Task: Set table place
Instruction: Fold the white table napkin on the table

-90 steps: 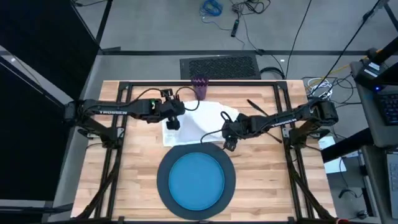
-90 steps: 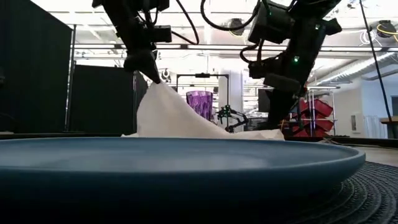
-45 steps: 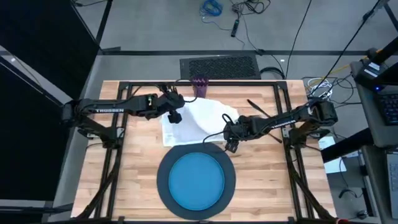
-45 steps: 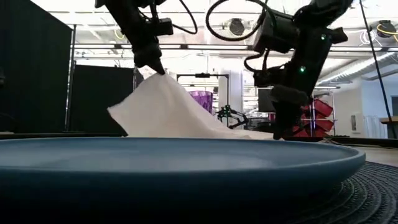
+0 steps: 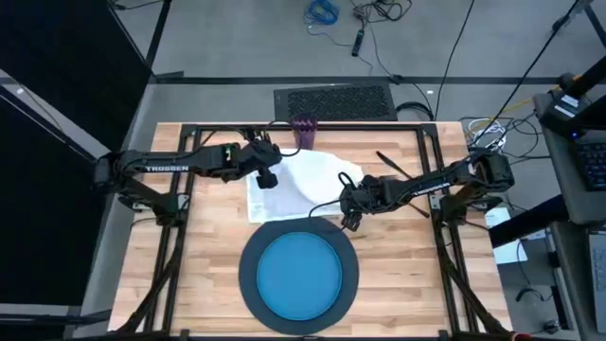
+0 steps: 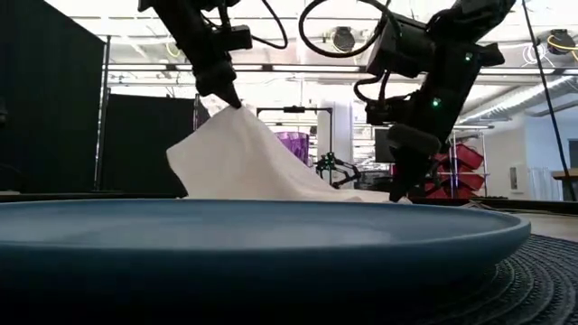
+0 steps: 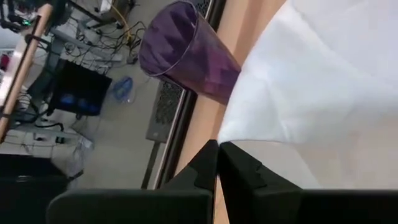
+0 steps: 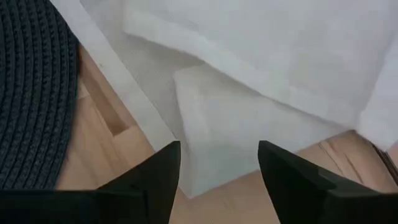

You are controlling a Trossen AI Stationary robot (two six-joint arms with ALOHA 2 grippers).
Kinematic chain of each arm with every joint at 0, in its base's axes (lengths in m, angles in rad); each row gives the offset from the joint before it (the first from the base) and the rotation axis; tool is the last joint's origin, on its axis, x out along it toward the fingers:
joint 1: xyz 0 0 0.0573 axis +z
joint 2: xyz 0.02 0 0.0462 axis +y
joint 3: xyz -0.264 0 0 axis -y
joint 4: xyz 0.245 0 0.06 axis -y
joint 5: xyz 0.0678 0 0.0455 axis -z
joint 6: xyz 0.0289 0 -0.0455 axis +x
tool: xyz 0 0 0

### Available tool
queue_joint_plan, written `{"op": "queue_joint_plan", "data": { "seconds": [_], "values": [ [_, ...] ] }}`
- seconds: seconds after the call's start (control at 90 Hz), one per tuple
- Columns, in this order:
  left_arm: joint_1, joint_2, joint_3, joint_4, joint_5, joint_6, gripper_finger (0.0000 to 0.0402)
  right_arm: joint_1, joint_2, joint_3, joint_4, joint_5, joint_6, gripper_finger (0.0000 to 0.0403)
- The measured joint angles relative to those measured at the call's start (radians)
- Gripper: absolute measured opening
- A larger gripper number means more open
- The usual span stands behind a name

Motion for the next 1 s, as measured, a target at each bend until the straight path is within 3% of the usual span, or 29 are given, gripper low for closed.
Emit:
{"op": "queue_joint_plan", "data": {
  "seconds": [0.244,0.478,0.8,1.0],
  "values": [
    [0.000,0.000,0.000,-0.001,0.001,0.000,0.0000,0.000,0.022,0.000,0.003,-0.002,0.014,0.0123],
    [0.000,0.000,0.000,-0.024,0.001,0.000,0.0000,0.000,0.032,0.000,-0.001,0.047,0.027,0.0010],
    [0.000,0.001,0.000,-0.082,0.000,-0.017,0.0000,0.033,0.028,0.000,-0.135,0.055,0.224,0.0001],
    [0.000,0.001,0.000,-0.078,0.000,-0.017,0.0000,0.118,0.013,0.000,-0.207,0.157,0.399,0.0000]
  ]
}}
